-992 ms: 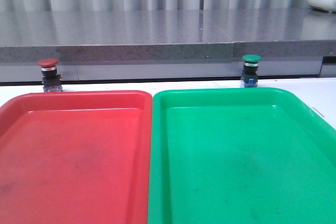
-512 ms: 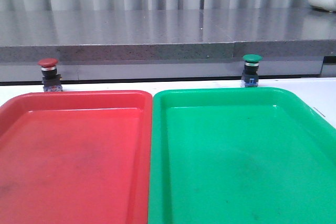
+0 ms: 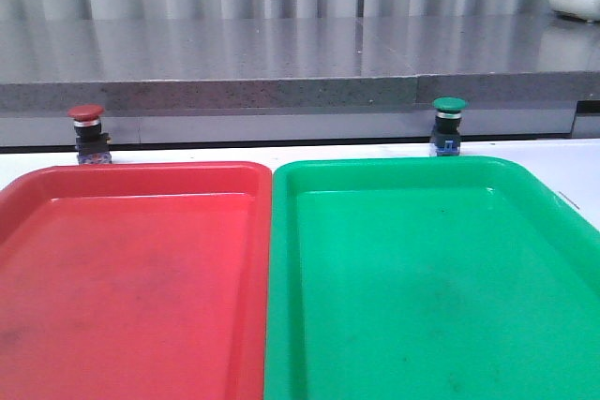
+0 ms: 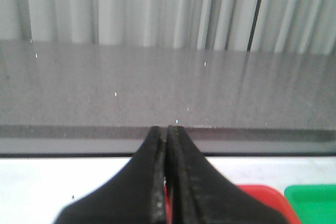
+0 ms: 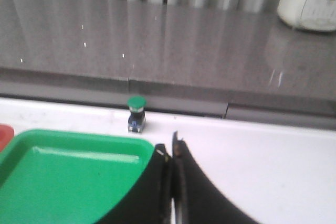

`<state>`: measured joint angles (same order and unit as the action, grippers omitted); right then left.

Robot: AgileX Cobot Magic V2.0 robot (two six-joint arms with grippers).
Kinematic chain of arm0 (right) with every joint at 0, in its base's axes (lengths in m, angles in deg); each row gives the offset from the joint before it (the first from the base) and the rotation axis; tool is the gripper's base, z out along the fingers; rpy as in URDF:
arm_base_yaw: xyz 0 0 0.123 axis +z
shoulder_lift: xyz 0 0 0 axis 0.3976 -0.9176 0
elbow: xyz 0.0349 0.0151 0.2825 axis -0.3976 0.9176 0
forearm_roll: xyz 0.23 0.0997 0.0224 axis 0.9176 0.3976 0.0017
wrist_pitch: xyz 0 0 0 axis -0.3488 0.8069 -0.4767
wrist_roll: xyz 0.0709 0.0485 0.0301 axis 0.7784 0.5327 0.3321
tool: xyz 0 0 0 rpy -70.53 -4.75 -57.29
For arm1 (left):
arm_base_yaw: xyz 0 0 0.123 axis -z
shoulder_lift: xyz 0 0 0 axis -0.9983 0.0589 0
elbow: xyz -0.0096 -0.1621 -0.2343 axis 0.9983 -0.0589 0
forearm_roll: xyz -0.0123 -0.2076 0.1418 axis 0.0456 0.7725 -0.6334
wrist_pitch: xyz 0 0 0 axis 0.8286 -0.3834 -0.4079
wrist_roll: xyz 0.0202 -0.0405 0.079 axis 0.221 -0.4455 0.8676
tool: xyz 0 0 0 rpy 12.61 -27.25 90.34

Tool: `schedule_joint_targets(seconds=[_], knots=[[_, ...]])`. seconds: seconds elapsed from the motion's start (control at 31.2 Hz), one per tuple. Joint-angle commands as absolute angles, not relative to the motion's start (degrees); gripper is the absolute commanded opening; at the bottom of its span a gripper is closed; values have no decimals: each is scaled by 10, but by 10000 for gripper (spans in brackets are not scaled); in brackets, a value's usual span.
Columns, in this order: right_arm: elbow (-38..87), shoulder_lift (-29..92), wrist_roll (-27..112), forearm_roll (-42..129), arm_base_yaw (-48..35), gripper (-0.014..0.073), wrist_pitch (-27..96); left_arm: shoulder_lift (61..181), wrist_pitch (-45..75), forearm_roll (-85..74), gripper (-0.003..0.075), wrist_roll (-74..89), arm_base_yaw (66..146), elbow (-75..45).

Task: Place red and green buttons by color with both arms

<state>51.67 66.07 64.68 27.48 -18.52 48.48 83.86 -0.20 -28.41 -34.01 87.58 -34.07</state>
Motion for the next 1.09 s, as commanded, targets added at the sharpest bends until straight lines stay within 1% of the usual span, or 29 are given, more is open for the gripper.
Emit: schedule_joint_targets(seconds=[0.0,0.22,0.38,0.42,0.48,0.61,0.64,0.7,0.74,0.86,1.06], knots=[[499,612,641,267,-187,-69,479,879,16,-282,-20,-342,877,-321],[499,513,641,267,-187,-69,488,944,12,-279,-20,-342,877,-321],[499,478,641,267,-187,-62,489,979,0,-282,-17,-342,877,-321],[499,475,641,267,-187,-40,486,985,0,-283,-4,-341,877,-321],[499,475,641,267,-187,80,480,998,0,-292,87,-339,877,-321],[499,475,641,267,-187,423,474,1023,6,-303,395,-339,877,-321],[499,475,641,267,-187,488,474,1029,8,-303,452,-339,877,-321],[499,475,641,267,-187,573,474,1043,10,-303,518,-339,877,-321],[499,475,641,267,-187,587,474,1051,12,-303,521,-339,877,-321],[499,475,641,267,-187,589,474,1101,22,-296,515,-339,882,-305],[499,475,641,267,-187,589,474,1226,22,-294,515,-339,926,-225]])
